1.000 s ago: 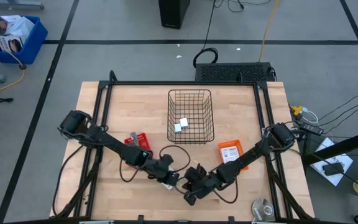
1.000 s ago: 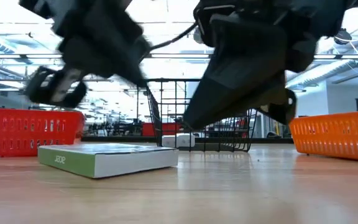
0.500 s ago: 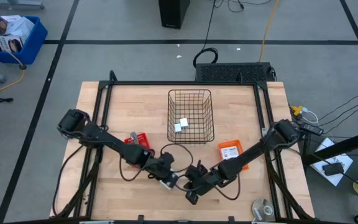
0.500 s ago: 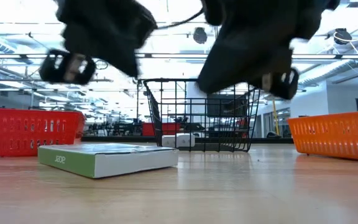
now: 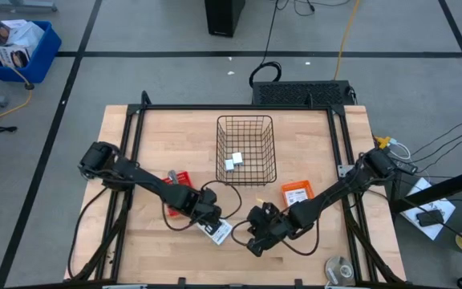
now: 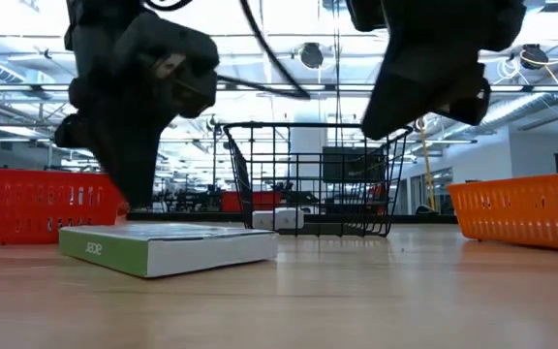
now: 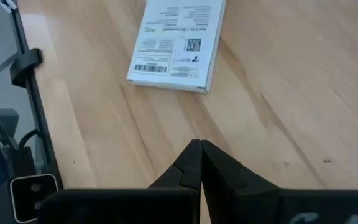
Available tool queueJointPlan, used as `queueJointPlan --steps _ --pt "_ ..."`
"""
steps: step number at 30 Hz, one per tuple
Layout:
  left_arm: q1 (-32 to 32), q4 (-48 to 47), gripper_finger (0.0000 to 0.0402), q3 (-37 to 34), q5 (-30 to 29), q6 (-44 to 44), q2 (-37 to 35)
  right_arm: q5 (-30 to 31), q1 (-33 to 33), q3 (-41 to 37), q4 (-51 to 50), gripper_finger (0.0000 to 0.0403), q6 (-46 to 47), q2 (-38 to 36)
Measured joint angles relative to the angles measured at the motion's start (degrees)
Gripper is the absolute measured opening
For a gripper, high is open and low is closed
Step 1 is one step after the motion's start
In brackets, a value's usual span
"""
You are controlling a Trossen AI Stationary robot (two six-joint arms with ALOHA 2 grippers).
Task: Pick and place items into bin
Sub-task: Put the white card reader box into the orange bin
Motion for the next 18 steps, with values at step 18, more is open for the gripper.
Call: queueJointPlan --steps 18 --pt "0.98 19.83 0.0001 -0.63 5.15 0.12 5.53 -4.65 1.33 -5.35 1.81 0.0000 7.02 0.07"
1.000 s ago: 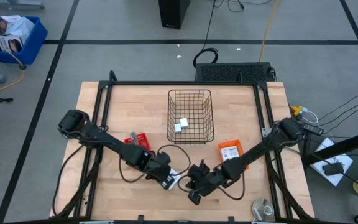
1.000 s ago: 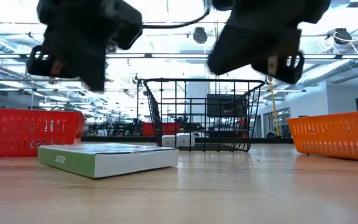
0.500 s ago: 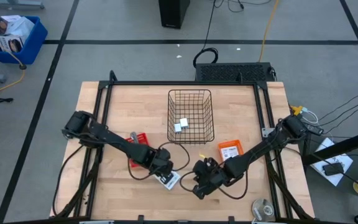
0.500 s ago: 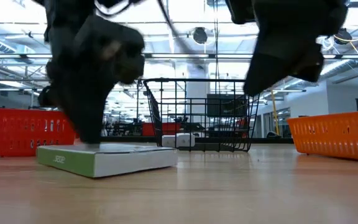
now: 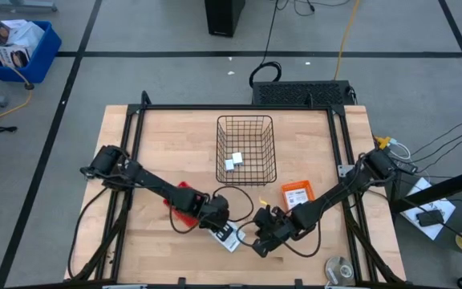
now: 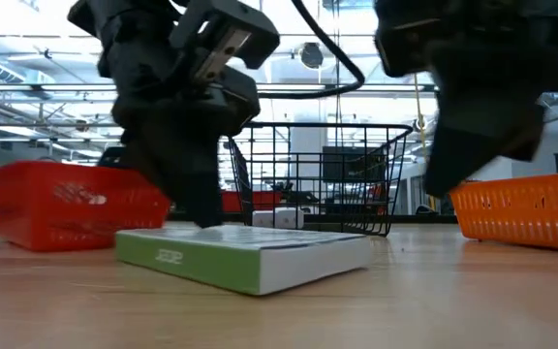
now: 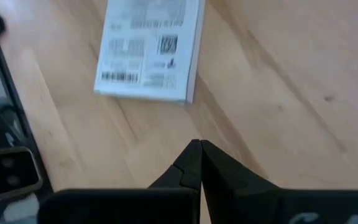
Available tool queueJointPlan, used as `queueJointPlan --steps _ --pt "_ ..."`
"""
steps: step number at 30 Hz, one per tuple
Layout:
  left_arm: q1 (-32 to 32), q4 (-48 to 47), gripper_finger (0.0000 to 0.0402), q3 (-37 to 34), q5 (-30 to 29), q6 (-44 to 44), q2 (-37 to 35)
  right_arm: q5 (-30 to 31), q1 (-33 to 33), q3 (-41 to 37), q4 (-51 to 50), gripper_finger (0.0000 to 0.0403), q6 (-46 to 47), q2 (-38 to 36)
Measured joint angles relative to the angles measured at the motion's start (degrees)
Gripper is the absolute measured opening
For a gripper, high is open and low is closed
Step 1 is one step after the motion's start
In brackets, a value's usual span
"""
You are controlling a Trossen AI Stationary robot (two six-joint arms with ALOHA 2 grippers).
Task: Pick and place items into bin
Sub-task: Put the white card reader box into the orange bin
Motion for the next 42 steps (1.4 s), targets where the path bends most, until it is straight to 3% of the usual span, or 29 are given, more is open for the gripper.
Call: queueJointPlan --steps 6,15,19,24,31,39,42 --pt "0.54 1.14 0.0001 0.26 0.64 -1.64 -1.68 -0.33 1.40 -3.14 3.10 0.0000 0.88 0.02" --pt "-4.65 2.00 0.0002 2.27 -0.89 -3.75 -6.70 -0.20 -0.14 -3.46 4.69 0.0000 -0.85 0.02" --pt "-8.89 -6.67 0.0001 2.25 2.17 -6.46 -6.69 -0.24 -0.46 -3.48 6.04 0.0000 -1.25 0.02" --pt "-10.81 -20.59 0.0001 2.22 -2.02 -10.58 -6.68 -0.10 -0.49 -3.48 6.28 0.0000 -1.57 0.02" --pt "-7.96 -23.02 0.0001 0.66 -3.94 -4.55 -6.65 0.00 -1.22 -3.48 6.30 0.0000 -2.63 0.02" --pt "-3.73 -40.50 0.0001 0.57 -5.85 2.18 -6.65 -0.05 -1.31 -3.48 6.58 0.0000 -2.12 0.02" --pt "-3.12 -37.31 0.0001 0.40 -3.16 0.26 -6.65 0.01 -1.61 -3.48 6.58 0.0000 -2.48 0.02"
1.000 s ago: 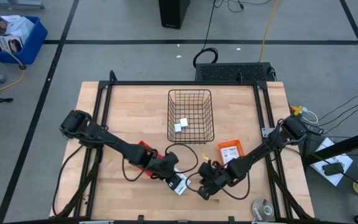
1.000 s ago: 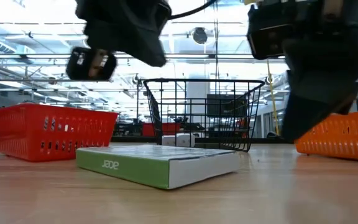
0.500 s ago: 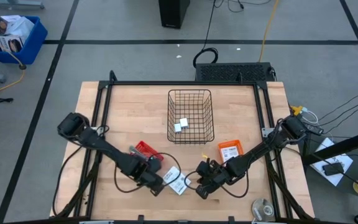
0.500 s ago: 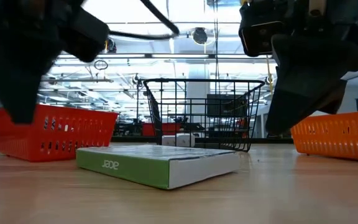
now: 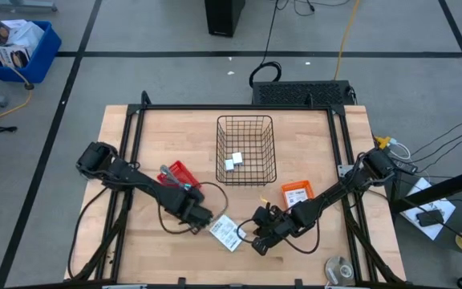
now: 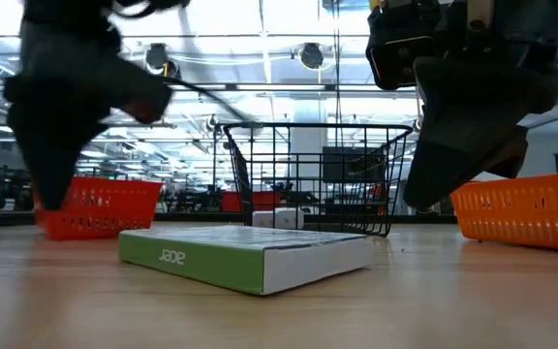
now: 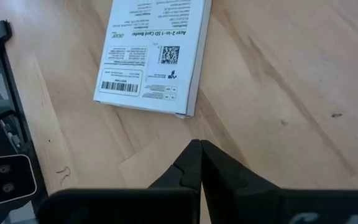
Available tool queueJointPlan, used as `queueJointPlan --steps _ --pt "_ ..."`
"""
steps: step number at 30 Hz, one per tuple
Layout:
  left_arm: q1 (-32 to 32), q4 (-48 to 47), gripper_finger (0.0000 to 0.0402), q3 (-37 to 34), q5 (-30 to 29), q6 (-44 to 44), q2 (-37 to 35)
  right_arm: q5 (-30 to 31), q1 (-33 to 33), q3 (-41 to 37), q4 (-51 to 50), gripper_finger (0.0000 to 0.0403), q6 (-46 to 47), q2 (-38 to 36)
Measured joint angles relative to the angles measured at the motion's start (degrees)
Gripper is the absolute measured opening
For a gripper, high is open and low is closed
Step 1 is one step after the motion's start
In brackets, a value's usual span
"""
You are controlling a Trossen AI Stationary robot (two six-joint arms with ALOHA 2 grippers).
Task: Pick and place items into bin
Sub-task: Put the white card reader box into the orange bin
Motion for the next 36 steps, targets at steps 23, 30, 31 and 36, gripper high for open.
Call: queueJointPlan --steps 23,30,31,36 --pt "-3.29 34.79 0.0000 0.27 1.71 -12.97 6.58 -6.31 -5.19 0.04 5.56 0.0000 -0.34 4.39" --pt "-2.83 36.54 0.0000 0.25 5.64 -12.43 9.67 -13.04 -5.06 0.07 15.56 0.0000 1.94 9.28" --pt "-2.70 37.98 0.0000 0.29 5.91 -12.46 9.98 -13.15 -4.93 0.09 17.19 0.0000 1.97 9.62" --pt "-2.03 40.70 0.0000 0.38 7.48 -12.78 11.43 -9.54 -4.68 0.05 19.02 0.0000 2.76 9.54"
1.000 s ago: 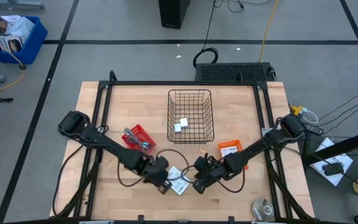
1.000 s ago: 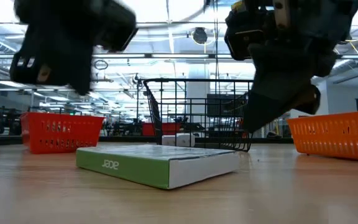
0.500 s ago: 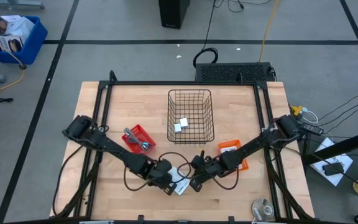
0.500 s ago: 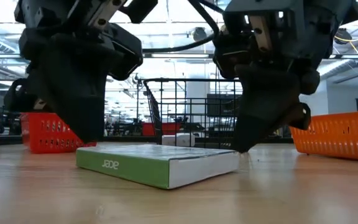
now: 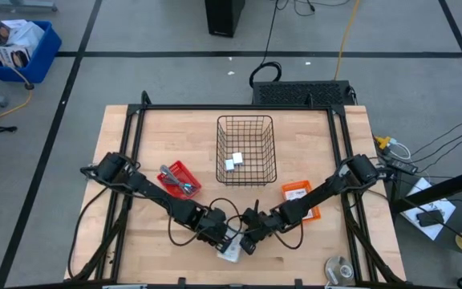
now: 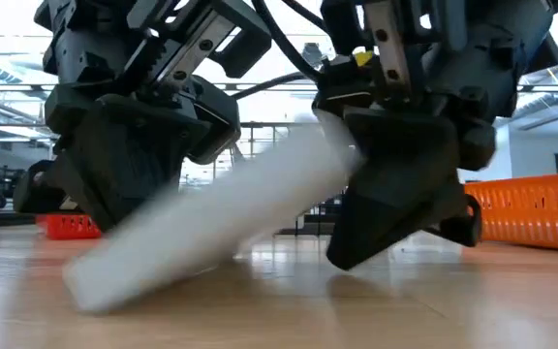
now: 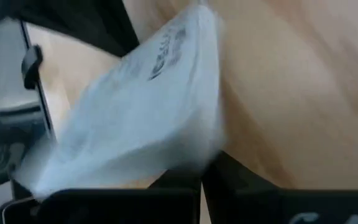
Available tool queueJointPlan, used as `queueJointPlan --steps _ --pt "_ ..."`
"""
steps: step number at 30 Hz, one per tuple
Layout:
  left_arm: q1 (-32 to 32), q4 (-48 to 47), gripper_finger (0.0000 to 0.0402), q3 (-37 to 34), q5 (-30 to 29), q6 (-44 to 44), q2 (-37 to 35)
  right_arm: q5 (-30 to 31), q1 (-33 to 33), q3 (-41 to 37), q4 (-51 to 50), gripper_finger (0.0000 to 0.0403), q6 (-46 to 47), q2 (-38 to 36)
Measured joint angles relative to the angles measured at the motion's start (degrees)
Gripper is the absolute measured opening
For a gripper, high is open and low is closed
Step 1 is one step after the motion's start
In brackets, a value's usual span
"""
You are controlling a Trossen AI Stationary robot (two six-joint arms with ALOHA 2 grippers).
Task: Pick and place items into bin
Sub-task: Put the white card reader box into the orange bin
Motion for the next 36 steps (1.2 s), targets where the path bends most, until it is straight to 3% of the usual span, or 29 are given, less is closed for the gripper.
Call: queueJointPlan --steps 10,36 --pt "0.71 3.91 0.0000 -0.24 -0.70 0.73 -0.47 0.42 -0.40 -0.03 6.09 0.0000 0.69 -0.21" --pt "0.50 8.76 0.0011 -0.28 -0.46 -0.30 -1.04 -1.24 -0.40 0.00 9.72 0.0000 2.99 -0.25"
